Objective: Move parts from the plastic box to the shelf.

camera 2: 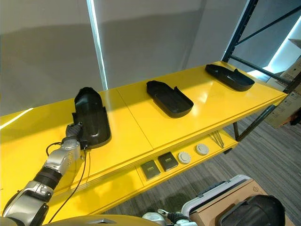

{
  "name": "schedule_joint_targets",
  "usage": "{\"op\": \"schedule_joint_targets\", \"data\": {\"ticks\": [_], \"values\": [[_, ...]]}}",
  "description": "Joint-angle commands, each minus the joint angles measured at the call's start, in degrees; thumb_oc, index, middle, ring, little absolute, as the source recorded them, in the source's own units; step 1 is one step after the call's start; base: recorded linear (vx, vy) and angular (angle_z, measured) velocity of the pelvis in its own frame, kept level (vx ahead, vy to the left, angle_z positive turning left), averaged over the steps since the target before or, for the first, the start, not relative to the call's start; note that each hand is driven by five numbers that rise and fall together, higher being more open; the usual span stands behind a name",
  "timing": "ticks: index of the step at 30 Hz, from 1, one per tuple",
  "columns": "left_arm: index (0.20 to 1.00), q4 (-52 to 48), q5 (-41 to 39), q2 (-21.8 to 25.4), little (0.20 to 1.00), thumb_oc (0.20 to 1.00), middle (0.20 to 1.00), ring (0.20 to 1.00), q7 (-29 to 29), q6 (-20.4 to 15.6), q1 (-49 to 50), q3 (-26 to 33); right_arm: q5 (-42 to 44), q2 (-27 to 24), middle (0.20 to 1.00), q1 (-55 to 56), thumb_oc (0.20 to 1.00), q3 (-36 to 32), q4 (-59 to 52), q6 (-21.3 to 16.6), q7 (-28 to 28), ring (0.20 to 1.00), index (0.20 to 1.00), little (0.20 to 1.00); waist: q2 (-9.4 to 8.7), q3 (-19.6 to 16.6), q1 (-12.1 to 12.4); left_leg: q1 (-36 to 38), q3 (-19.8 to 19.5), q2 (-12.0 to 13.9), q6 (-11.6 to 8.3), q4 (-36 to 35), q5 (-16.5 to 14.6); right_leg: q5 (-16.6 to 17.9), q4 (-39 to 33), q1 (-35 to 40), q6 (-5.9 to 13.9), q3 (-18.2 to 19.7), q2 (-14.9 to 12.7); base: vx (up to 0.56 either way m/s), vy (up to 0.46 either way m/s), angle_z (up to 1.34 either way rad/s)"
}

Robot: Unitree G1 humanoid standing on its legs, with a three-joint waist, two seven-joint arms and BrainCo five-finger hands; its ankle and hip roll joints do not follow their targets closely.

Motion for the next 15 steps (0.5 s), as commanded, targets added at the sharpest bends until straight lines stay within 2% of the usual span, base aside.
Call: {"op": "schedule_joint_targets", "data": {"ticks": [1,3,4,5,15], "values": [[0.2,8.9,-0.4,-2.8,0.2,0.2,0.2,0.2,-0.1,4.0,0.4,-3.3,0.7,3.4,1.0,-3.3,1.0,4.0,3.4,-1.3,0.1,1.0,1.0,1.0,0.18,6.4,-1.3,3.4,1.5,0.5,1.35,-0.1,-4.5,-4.8,0.2,4.0,3.36,-1.1,-1.0,0.0,0.0,0.0],[0.2,9.8,-0.6,-3.2,0.2,0.2,0.2,0.2,-0.3,3.7,0.4,-3.5,0.7,3.5,1.0,-3.6,1.0,3.9,4.4,-1.9,0.2,1.0,1.0,1.0,0.29,6.4,-1.3,3.4,1.5,0.5,1.34,-0.1,-4.5,-4.8,0.2,4.0,3.32,-1.1,-1.0,0.0,0.0,0.0],[0.514,10.5,-1.0,-3.6,0.514,0.514,0.514,0.514,-0.3,3.5,0.4,-3.5,0.6,3.6,1.0,-3.8,1.0,3.8,5.1,-2.4,0.4,1.0,1.0,1.0,0.4,6.4,-1.3,3.4,1.5,0.5,1.34,-0.1,-4.5,-4.9,0.2,4.0,3.29,-1.0,-1.0,0.0,0.0,0.0],[1.0,11.7,-1.7,-4.2,1.0,1.0,1.0,1.0,-0.2,3.2,0.4,-3.5,0.2,3.8,1.0,-4.2,1.0,3.3,6.8,-3.3,0.8,1.0,1.0,1.0,0.61,6.4,-1.3,3.5,1.4,0.5,1.33,-0.1,-4.5,-4.9,0.2,4.0,3.24,-0.8,-0.9,0.0,0.0,0.0],[1.0,13.1,-2.6,-5.0,1.0,1.0,1.0,1.0,1.0,0.5,0.8,-3.0,-0.8,3.9,1.0,-4.9,1.0,2.5,9.8,-4.8,1.8,1.0,1.0,1.0,1.23,6.4,-1.2,3.9,1.2,0.4,1.31,-0.1,-4.7,-5.1,0.2,4.4,3.17,-0.7,-1.0,0.0,0.0,0.0]]}}
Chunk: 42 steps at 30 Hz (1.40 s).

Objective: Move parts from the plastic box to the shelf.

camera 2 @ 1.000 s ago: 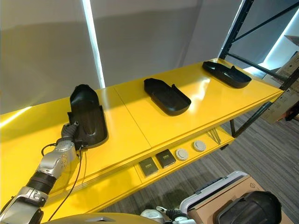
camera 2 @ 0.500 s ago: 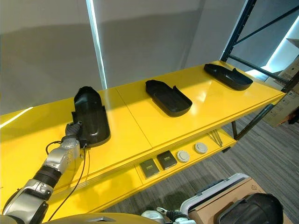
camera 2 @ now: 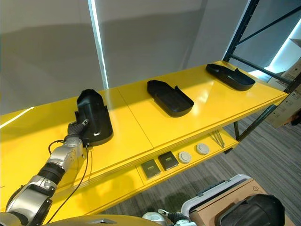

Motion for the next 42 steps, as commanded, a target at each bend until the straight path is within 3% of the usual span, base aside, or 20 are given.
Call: {"op": "schedule_joint_targets", "data": {"ticks": [1,9,14,18,22,42], "values": [[1.0,8.2,-2.8,-4.1,1.0,1.0,1.0,1.0,1.4,0.7,3.2,-2.5,-0.7,3.2,1.0,-2.9,1.0,1.5,4.1,-0.9,1.5,1.0,1.0,1.0,1.16,6.5,-1.2,4.4,1.0,0.4,1.29,-0.1,-4.8,-5.1,0.2,5.1,3.14,-1.0,-1.0,0.0,0.0,0.0],[1.0,1.5,-2.2,-1.1,1.0,1.0,1.0,1.0,3.7,-3.5,3.6,-1.4,-1.1,3.0,1.0,-2.6,1.0,0.2,5.4,-2.0,1.9,1.0,1.0,1.0,1.61,6.9,-0.5,4.6,0.4,0.3,1.3,-0.1,-4.9,-5.3,0.2,5.3,3.1,-1.5,-1.2,0.0,0.0,0.0],[1.0,-7.4,1.2,2.2,1.0,1.0,1.0,1.0,3.3,-4.0,4.1,-0.2,-1.7,2.9,1.0,-2.2,1.0,-1.0,6.2,-3.0,2.2,1.0,1.0,1.0,1.87,7.0,0.4,4.4,0.0,0.3,1.31,-0.1,-4.9,-5.3,0.2,5.4,3.02,-1.9,-1.3,0.0,0.003,0.02],[1.0,-19.6,1.6,5.4,1.0,1.0,1.0,1.0,0.2,-2.6,5.9,1.7,-2.2,2.9,1.0,-1.7,1.0,-2.7,6.8,-3.8,2.4,1.0,1.0,1.0,2.03,7.3,1.6,4.3,-0.6,0.2,1.34,-0.1,-5.0,-5.3,0.2,5.6,2.97,-2.8,-1.5,0.0,0.005,0.11],[1.0,-25.6,2.1,6.7,1.0,1.0,1.0,1.0,-2.5,-2.5,7.4,3.1,-2.5,2.8,1.0,-1.4,1.0,-3.6,6.0,-3.4,2.4,1.0,1.0,1.0,2.01,7.5,2.1,4.1,-0.8,0.2,1.32,-0.1,-4.9,-5.3,0.2,5.6,2.9,-3.2,-1.6,0.0,0.003,0.07],[1.0,-35.6,-5.0,8.5,1.0,1.0,1.0,1.0,-13.9,-3.2,11.6,4.0,-4.2,1.7,1.0,-0.7,1.0,-5.0,2.8,-0.8,2.3,1.0,1.0,1.0,2.34,7.2,3.3,4.0,-1.1,0.0,1.28,-0.1,-4.8,-4.9,0.2,5.7,3.13,-4.3,-1.9,0.0,0.003,0.03]]}}
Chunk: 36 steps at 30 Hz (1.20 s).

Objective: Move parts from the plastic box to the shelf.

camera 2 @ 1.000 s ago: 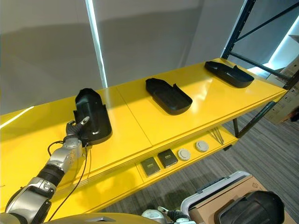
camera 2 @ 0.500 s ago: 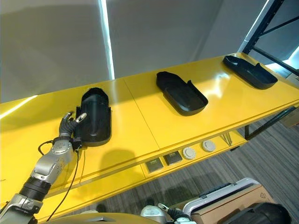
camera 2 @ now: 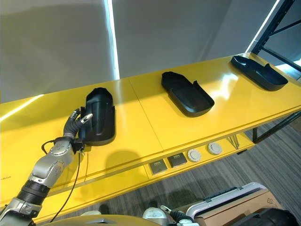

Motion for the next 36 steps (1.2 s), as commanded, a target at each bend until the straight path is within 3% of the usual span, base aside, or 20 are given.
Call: {"op": "schedule_joint_targets", "data": {"ticks": [1,12,16,23,24,25,26,29,32,33,34,36], "values": [[1.0,-4.6,-1.0,1.7,1.0,1.0,1.0,1.0,-2.7,-2.4,-2.1,1.5,-2.6,1.2,1.0,-0.9,1.0,0.9,1.1,1.1,0.2,1.0,1.0,1.0,0.48,2.2,0.3,3.2,1.4,0.2,1.13,-0.1,-4.7,-4.1,0.2,3.2,2.93,-1.3,-1.7,0.0,0.0,0.0],[1.0,-9.9,-2.3,3.2,1.0,1.0,1.0,1.0,-9.4,-0.9,-0.1,1.6,-2.9,0.4,1.0,-0.6,1.0,0.5,-0.9,2.5,0.1,1.0,1.0,1.0,0.89,2.1,0.7,3.0,1.5,0.1,1.08,-0.1,-4.6,-3.8,0.2,2.8,3.15,-1.5,-2.0,0.0,0.0,0.0],[1.0,-11.5,-1.7,3.2,1.0,1.0,1.0,1.0,-7.6,-2.4,0.5,1.8,-2.9,0.2,1.0,-0.5,1.0,0.4,-1.2,2.7,0.1,1.0,1.0,1.0,0.95,1.8,0.7,2.9,1.5,0.1,1.07,-0.1,-4.7,-3.7,0.2,2.7,3.22,-1.6,-2.1,0.0,0.0,0.0],[1.0,-14.0,3.2,4.2,1.0,1.0,1.0,1.0,0.0,-9.8,1.5,6.1,-2.8,0.6,1.0,0.2,1.0,0.1,-1.8,2.8,-0.6,1.0,1.0,1.0,0.79,1.5,1.0,3.0,1.2,0.0,1.12,-0.1,-4.8,-3.7,0.2,2.8,3.18,-1.9,-2.2,0.0,0.0,0.0],[1.0,-15.5,8.5,5.3,1.0,1.0,1.0,1.0,2.7,-15.6,2.0,9.5,-2.9,0.9,1.0,0.8,1.0,-0.2,-2.1,2.8,-0.9,1.0,1.0,1.0,0.59,1.4,1.3,3.0,1.0,0.0,1.1,-0.1,-4.9,-3.8,0.2,3.0,3.11,-2.0,-2.2,0.0,0.0,0.0],[1.0,-15.6,8.5,5.3,1.0,1.0,1.0,1.0,2.8,-15.8,2.0,9.6,-2.9,0.9,1.0,0.9,1.0,-0.2,-2.1,2.8,-0.9,1.0,1.0,1.0,0.58,1.3,1.3,3.0,1.0,0.0,1.1,-0.1,-4.9,-3.8,0.2,3.0,3.11,-2.0,-2.2,0.0,0.0,0.0],[1.0,-16.7,10.8,5.9,1.0,1.0,1.0,1.0,2.6,-19.0,2.0,11.2,-3.0,1.2,1.0,1.0,1.0,-0.3,-1.8,2.4,-1.2,1.0,1.0,1.0,0.54,1.2,1.4,3.0,0.9,0.1,1.09,-0.1,-4.9,-3.9,0.2,3.1,3.06,-2.1,-2.3,0.0,0.0,0.0],[1.0,-19.8,12.2,7.1,1.0,1.0,1.0,1.0,-2.6,-23.5,1.9,13.5,-3.7,1.4,1.0,1.3,1.0,-0.6,-1.0,1.7,-1.2,1.0,1.0,1.0,0.4,1.0,1.7,3.1,0.9,0.1,0.98,-0.1,-5.1,-3.9,0.2,3.2,3.09,-2.2,-2.3,0.0,0.0,0.0],[1.0,-22.6,8.9,7.2,1.0,1.0,1.0,1.0,-11.6,-24.4,1.5,13.1,-4.7,1.6,1.0,1.4,1.0,-1.0,-0.5,1.3,-1.2,1.0,1.0,1.0,0.37,0.8,1.7,3.1,1.2,0.2,0.81,-0.1,-5.1,-3.8,0.2,3.1,3.3,-2.3,-2.4,-0.01,0.014,0.03],[1.0,-24.9,5.5,6.9,1.0,1.0,1.0,1.0,-21.2,-23.4,0.5,11.3,-6.1,1.7,1.0,1.3,1.0,-1.4,0.1,0.9,-1.1,1.0,1.0,1.0,0.42,0.6,1.5,3.0,1.4,0.2,0.73,-0.1,-5.2,-3.6,0.2,3.0,3.51,-2.2,-2.4,-0.04,0.04,0.06],[1.0,-27.2,3.7,6.0,1.0,1.0,1.0,1.0,-26.6,-20.8,-0.5,9.0,-6.6,1.7,1.0,0.9,1.0,-1.4,0.4,1.0,-1.1,1.0,1.0,1.0,0.51,0.4,1.3,3.0,1.6,0.2,0.61,-0.1,-5.2,-3.4,0.2,2.8,3.7,-2.1,-2.4,-0.04,0.042,0.03],[1.0,-28.2,1.4,5.4,1.0,1.0,1.0,1.0,-29.2,-18.6,-1.2,7.2,-7.2,1.8,1.0,0.6,1.0,-1.5,0.8,0.8,-1.1,1.0,1.0,1.0,0.59,0.3,1.1,3.0,1.8,0.2,0.56,-0.1,-5.2,-3.3,0.2,2.7,3.85,-1.9,-2.4,-0.01,0.011,-0.03]]}}
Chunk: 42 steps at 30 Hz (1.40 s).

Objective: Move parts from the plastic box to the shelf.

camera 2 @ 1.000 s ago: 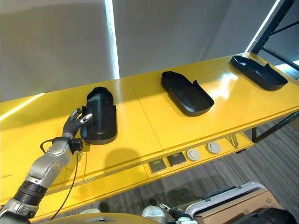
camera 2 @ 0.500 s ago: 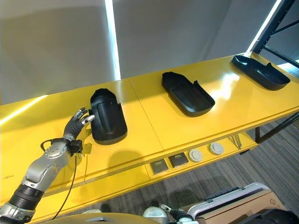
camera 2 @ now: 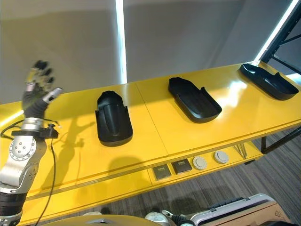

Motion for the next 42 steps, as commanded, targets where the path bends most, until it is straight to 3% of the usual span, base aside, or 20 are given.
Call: {"op": "schedule_joint_targets", "data": {"ticks": [1,2,3,4,5,14,23,25,31,42], "values": [[1.0,-3.1,-5.5,0.2,1.0,1.0,1.0,1.0,-10.4,2.3,-6.2,-2.8,-2.2,1.7,1.0,-2.6,1.0,1.0,4.4,-0.4,-0.4,1.0,1.0,1.0,0.33,2.3,-0.9,3.2,2.3,0.7,0.38,-0.1,-5.1,-3.2,0.2,2.4,3.74,-1.4,-1.8,-0.01,0.023,-0.07],[0.947,-3.4,-6.7,0.0,0.947,0.947,0.947,0.947,-10.8,3.5,-6.6,-3.7,-2.4,1.6,1.0,-2.8,1.0,0.9,4.6,-0.4,-0.4,1.0,1.0,1.0,0.4,2.2,-1.0,3.2,2.4,0.7,0.34,-0.1,-5.0,-3.1,0.2,2.3,3.81,-1.3,-1.8,-0.01,0.031,-0.07],[0.586,-3.4,-7.5,0.1,0.586,0.586,0.586,0.586,-11.7,4.6,-6.8,-4.7,-2.7,1.5,1.0,-3.0,1.0,0.9,4.7,-0.3,-0.4,1.0,1.0,1.0,0.48,2.2,-1.2,3.2,2.6,0.7,0.36,-0.1,-5.0,-3.0,0.2,2.2,3.9,-1.0,-1.8,-0.01,0.029,-0.05],[0.454,-3.2,-7.6,0.2,0.454,0.454,0.454,0.454,-12.5,5.0,-7.0,-5.4,-2.8,1.4,1.0,-3.1,1.0,0.9,4.7,-0.2,-0.3,1.0,1.0,1.0,0.54,2.1,-1.4,3.2,2.7,0.6,0.4,-0.1,-5.0,-2.9,0.2,2.0,3.92,-0.8,-1.8,-0.02,0.031,-0.08],[0.2,-3.0,-8.0,0.8,0.2,0.2,0.2,0.2,-14.7,5.0,-6.8,-6.4,-2.8,1.1,1.0,-3.3,1.0,0.9,4.8,-0.2,-0.2,1.0,1.0,1.0,0.64,2.0,-1.5,3.2,2.9,0.6,0.49,-0.1,-5.0,-2.8,0.2,1.9,3.93,-0.6,-1.7,-0.02,0.027,-0.06],[0.2,-2.7,-11.6,2.3,0.2,0.2,0.2,0.2,-23.6,5.5,-3.7,-8.3,-4.2,-0.5,1.0,-4.0,1.0,0.6,5.0,0.3,0.8,1.0,1.0,1.0,1.23,1.9,-1.4,3.0,3.6,0.5,0.65,-0.1,-4.8,-2.3,0.2,1.1,3.98,-0.3,-2.0,-0.01,0.006,-0.01],[0.2,-2.4,-20.2,1.9,0.2,0.2,0.2,0.2,-34.2,10.6,-2.9,-9.7,-6.0,-1.4,1.0,-4.2,1.0,0.7,4.5,1.0,1.3,1.0,1.0,1.0,1.5,1.7,-1.7,2.8,4.0,0.5,0.77,-0.1,-4.7,-2.0,0.2,0.6,4.03,-0.2,-2.2,0.0,0.01,-0.04],[0.2,-2.7,-23.5,1.5,0.2,0.2,0.2,0.2,-37.4,13.1,-3.2,-11.2,-6.4,-1.7,1.0,-4.3,1.0,1.1,4.2,1.3,1.5,1.0,1.0,1.0,1.62,1.7,-2.0,2.8,4.3,0.6,0.78,-0.1,-4.6,-1.9,0.2,0.5,4.04,-0.1,-2.3,0.0,0.0,0.0],[0.2,-1.4,-19.7,1.9,0.2,0.2,0.2,0.2,-39.4,14.5,-4.1,-14.4,-7.0,-2.3,1.0,-4.7,1.0,2.0,4.1,1.5,1.8,1.0,1.0,1.0,1.81,1.7,-2.8,2.8,5.0,0.6,0.76,-0.1,-4.4,-1.8,0.2,0.2,4.04,0.4,-2.2,0.0,0.0,0.0],[0.2,0.6,-25.3,0.5,0.2,0.2,0.2,0.2,-40.5,18.8,-2.8,-16.0,-6.4,-3.2,1.0,-5.2,1.0,2.5,4.1,1.7,2.2,1.0,1.0,1.0,2.1,1.9,-3.0,2.6,5.3,0.6,0.86,-0.1,-4.3,-2.0,0.2,0.0,3.73,0.7,-2.3,0.0,0.0,0.0]]}}
